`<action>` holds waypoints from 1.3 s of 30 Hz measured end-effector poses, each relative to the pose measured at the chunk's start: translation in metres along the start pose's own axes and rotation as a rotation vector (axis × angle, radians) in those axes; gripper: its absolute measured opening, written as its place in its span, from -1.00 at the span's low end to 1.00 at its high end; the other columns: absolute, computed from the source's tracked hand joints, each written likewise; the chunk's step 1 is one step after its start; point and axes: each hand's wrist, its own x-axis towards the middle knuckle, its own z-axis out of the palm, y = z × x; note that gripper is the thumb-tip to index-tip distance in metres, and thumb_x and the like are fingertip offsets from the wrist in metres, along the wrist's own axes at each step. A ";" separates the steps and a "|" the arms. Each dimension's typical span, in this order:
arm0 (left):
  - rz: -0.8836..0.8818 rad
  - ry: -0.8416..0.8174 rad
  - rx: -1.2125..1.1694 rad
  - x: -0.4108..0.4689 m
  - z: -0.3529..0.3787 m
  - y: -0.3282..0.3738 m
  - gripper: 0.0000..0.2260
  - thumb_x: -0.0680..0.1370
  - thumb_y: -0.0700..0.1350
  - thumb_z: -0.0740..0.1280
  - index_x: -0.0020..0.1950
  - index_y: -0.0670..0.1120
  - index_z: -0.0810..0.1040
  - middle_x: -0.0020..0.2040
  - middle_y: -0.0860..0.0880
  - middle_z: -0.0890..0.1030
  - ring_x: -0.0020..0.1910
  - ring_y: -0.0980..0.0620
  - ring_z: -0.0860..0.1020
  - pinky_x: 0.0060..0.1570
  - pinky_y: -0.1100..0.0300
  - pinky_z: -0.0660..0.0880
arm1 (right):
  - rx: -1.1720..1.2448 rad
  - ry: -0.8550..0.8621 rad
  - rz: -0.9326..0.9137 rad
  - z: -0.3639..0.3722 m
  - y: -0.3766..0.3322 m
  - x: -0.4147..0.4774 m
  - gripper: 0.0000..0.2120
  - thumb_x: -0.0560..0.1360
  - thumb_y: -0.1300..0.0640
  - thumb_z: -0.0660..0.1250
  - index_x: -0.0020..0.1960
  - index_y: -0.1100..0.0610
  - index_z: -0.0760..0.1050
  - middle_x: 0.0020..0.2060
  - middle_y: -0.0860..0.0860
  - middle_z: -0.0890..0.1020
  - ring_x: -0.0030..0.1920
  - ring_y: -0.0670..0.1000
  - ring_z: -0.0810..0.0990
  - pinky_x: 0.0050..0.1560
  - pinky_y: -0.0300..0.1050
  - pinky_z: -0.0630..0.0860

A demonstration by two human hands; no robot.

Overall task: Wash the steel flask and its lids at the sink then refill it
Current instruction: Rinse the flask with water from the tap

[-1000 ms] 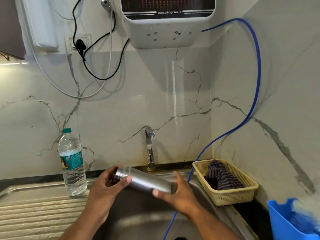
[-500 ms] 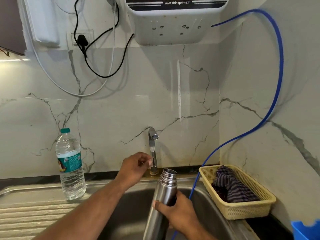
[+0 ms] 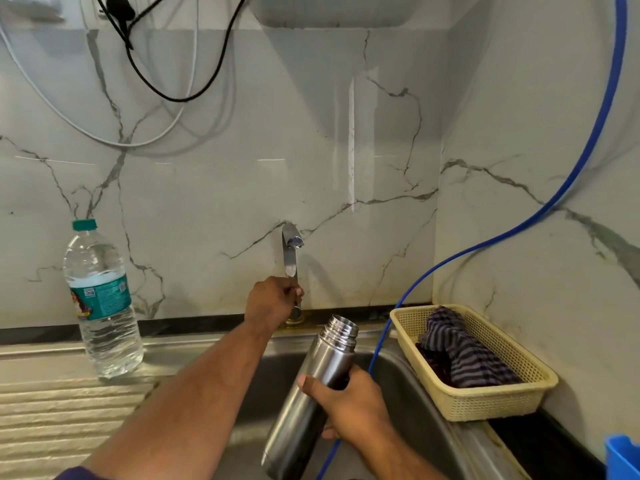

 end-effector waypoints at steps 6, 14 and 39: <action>-0.064 -0.016 -0.048 0.003 0.000 -0.003 -0.84 0.65 0.00 0.34 0.03 0.04 0.73 -0.15 0.17 0.67 -0.18 0.29 0.56 -0.26 0.39 0.35 | 0.030 -0.030 0.018 0.003 -0.002 -0.004 -0.59 0.35 -0.03 0.65 0.07 -0.03 0.52 -0.05 -0.07 0.66 -0.11 -0.08 0.68 -0.28 -0.03 0.71; -0.080 -0.001 -0.133 0.003 0.002 -0.010 -0.83 0.64 -0.01 0.36 0.01 0.02 0.75 -0.01 0.11 0.74 -0.10 0.23 0.57 -0.20 0.42 0.35 | 0.051 -0.043 0.025 0.003 -0.002 -0.002 -0.54 0.34 -0.04 0.65 0.12 -0.06 0.50 0.00 -0.07 0.65 -0.05 -0.04 0.67 -0.19 0.03 0.73; -0.057 0.026 -0.244 -0.009 0.002 -0.013 -0.80 0.63 -0.02 0.36 0.18 -0.06 0.68 0.12 -0.01 0.72 0.12 -0.01 0.66 0.01 0.25 0.50 | 0.023 -0.057 0.034 0.005 -0.002 -0.001 -0.49 0.36 -0.03 0.64 0.21 -0.04 0.50 0.01 -0.08 0.65 -0.06 -0.08 0.66 -0.24 -0.12 0.71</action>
